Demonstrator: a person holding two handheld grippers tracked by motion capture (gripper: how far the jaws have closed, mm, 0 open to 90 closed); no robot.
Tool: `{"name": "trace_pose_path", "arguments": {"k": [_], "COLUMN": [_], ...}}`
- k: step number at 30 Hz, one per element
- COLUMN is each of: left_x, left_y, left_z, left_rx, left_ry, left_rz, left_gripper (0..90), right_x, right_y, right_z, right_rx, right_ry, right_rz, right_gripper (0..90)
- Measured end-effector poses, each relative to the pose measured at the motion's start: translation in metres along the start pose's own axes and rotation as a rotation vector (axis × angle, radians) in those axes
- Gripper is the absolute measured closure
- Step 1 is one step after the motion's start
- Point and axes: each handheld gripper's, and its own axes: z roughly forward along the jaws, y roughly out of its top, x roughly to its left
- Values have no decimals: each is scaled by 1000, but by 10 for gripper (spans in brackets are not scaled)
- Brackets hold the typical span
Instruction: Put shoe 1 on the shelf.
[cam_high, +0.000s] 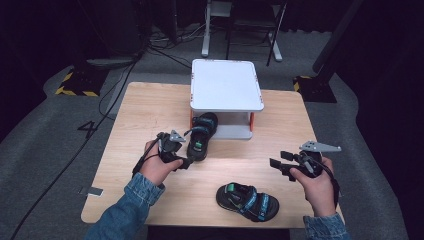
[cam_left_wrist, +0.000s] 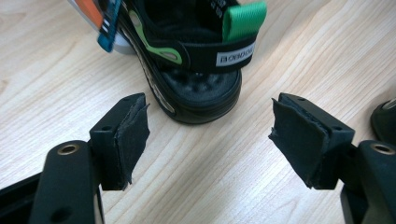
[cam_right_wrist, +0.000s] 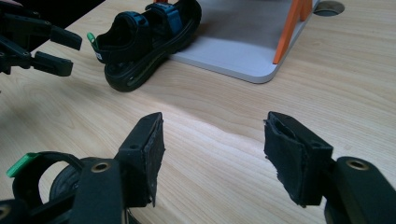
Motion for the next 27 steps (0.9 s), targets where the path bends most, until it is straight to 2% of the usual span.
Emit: {"name": "trace_pose_path", "arguments": {"k": [4, 6, 7, 8, 9, 12, 13, 14, 16, 19, 21, 22, 23, 24, 27], "left_x": [-3, -4, -5, -6, -5, -3, -3, -2, -1, 1, 2, 4, 4, 6, 10], "left_y": [0, 2, 3, 4, 5, 4, 4, 5, 6, 8, 9, 12, 12, 16, 20], "left_z": [9, 14, 18, 20, 22, 29, 29, 31, 31, 32, 31, 30, 30, 31, 35], "left_rx": [9, -12, -51, -48, -39, -27, -27, -36, -39, -66, -104, -143, -143, -178, -200], "left_ry": [-1, 15, 11, -1, -4, -37, -37, -47, -45, -54, -63, -59, -59, -39, -14], "left_rz": [34, 42, 30, 32, 32, 7, 7, -9, -5, -23, -35, -41, -41, -39, -32], "left_gripper": [267, 269, 336, 458, 533, 657, 661, 678, 685, 703, 706, 714, 714, 714, 704], "right_x": [1, 1, 0, 0, 0, -2, -2, -2, -2, -1, -2, -2, -2, -2, -3], "right_y": [-1, -2, -3, -4, -4, -7, -7, -8, -9, -11, -12, -13, -13, -15, -19], "right_z": [3, 3, 2, 1, 0, -2, -2, -3, -4, -5, -6, -7, -7, -8, -9], "right_rx": [5, 7, 10, 10, 10, 9, 9, 12, 14, 16, 13, 14, 14, 22, 25], "right_ry": [2, 2, -1, -3, -8, -18, -18, -22, -24, -27, -32, -36, -36, -39, -44], "right_rz": [-3, -1, -2, 3, 8, 11, 11, 12, 16, 20, 14, 20, 20, 22, 27], "right_gripper": [385, 384, 384, 383, 383, 383, 383, 383, 382, 382, 382, 381, 381, 381, 381]}}
